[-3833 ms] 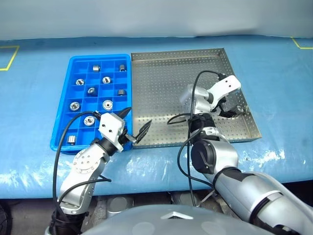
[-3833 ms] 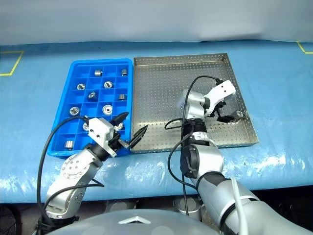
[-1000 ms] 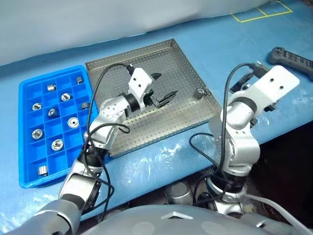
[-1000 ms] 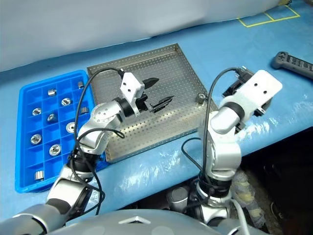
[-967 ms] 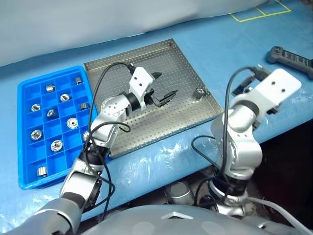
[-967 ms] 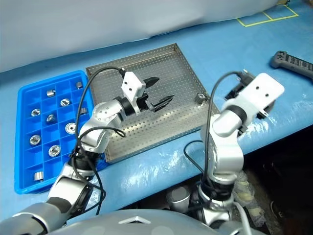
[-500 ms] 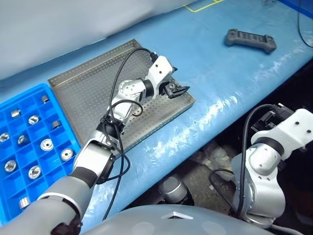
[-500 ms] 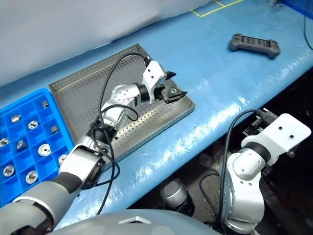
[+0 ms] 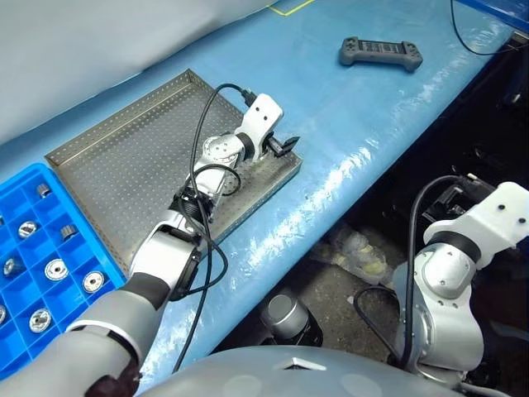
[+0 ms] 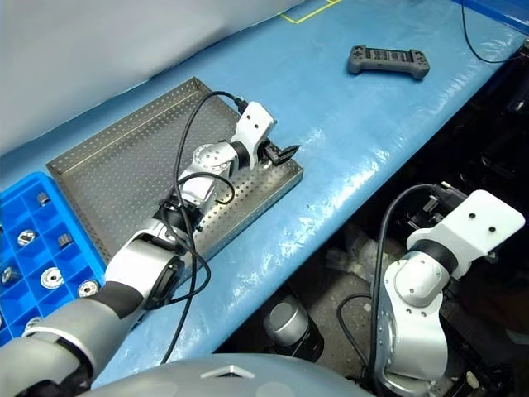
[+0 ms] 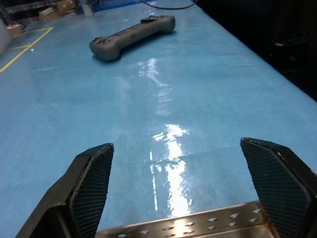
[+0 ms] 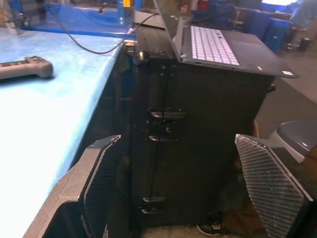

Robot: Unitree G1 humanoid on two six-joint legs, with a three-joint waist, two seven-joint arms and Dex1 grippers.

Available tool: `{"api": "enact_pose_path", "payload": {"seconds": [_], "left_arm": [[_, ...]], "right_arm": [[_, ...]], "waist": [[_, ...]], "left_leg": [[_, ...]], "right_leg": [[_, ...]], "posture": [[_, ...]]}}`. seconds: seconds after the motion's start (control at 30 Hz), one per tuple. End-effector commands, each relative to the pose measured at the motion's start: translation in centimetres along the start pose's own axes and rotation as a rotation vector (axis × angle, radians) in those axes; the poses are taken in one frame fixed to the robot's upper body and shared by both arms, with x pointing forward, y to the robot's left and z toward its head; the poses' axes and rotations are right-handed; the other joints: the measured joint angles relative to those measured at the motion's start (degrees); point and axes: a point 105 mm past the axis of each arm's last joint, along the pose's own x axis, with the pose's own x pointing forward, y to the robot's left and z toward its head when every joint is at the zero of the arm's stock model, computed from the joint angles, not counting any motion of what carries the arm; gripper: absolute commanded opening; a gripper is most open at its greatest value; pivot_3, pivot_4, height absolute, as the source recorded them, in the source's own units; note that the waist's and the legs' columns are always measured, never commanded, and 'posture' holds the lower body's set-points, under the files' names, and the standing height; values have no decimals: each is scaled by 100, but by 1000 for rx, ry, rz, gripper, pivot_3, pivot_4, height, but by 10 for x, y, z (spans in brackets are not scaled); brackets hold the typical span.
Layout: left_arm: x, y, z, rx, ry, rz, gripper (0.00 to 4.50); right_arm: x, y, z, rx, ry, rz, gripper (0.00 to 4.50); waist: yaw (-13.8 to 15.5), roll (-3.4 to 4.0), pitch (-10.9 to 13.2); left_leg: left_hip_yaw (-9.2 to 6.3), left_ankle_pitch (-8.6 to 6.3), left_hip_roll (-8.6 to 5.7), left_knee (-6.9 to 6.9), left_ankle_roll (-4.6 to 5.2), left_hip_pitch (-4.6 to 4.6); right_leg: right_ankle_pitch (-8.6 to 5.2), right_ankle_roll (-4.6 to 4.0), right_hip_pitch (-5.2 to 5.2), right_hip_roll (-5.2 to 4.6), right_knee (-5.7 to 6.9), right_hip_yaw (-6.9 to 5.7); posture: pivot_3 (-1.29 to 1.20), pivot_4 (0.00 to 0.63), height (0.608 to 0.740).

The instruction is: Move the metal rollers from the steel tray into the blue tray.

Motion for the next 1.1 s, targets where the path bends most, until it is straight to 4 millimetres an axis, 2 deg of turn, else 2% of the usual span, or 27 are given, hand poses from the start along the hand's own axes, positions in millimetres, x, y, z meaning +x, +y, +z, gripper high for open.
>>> {"api": "enact_pose_path", "payload": {"seconds": [0.03, 0.17, 0.3, 0.67, 0.97, 1.1], "left_arm": [[-2, 14, 19, 21, -32, 36, 4500], [-6, 21, 17, 6, -23, 48, 4500], [-15, 29, 7, 12, 15, 77, 4500], [-39, 23, -14, -48, 75, 49, 4500], [-17, 4, -24, -38, 125, 24, 4500], [-9, 3, -31, -17, 155, 44, 4500]], "right_arm": [[-6, 1, -2, 65, 30, -8, 3862], [-7, 1, -3, 67, 35, -12, 3862], [-8, 1, -6, 63, 44, -9, 3862], [-9, 10, -11, 55, 64, 43, 3862], [-7, 15, -10, 61, 49, 58, 3862], [-7, 12, -9, 64, 44, 47, 3862]], "waist": [[0, 0, 0], [2, 0, 0], [-1, 0, 0], [41, 0, -1], [100, -2, -2], [89, -3, -3]], "left_leg": [[1, -1, 0, -1, 2, -2], [4, -5, 0, -4, 8, -5], [5, -6, 0, -4, 9, -4], [10, -5, 2, 2, 8, -2], [11, -6, -4, 3, 9, -2], [13, -6, -5, 3, 9, -2]], "right_leg": [[0, 1, 0, -1, -3, 1], [1, 1, -1, -1, -12, 4], [1, 3, -1, -2, -12, 6], [5, 9, -1, -3, -3, 13], [6, 10, -1, -5, -4, 15], [7, 12, -1, -5, -4, 17]], "posture": [[-710, 150, 740], [-711, 150, 740], [-713, 150, 740], [-676, 150, 740], [-683, 150, 740], [-693, 150, 740]]}}
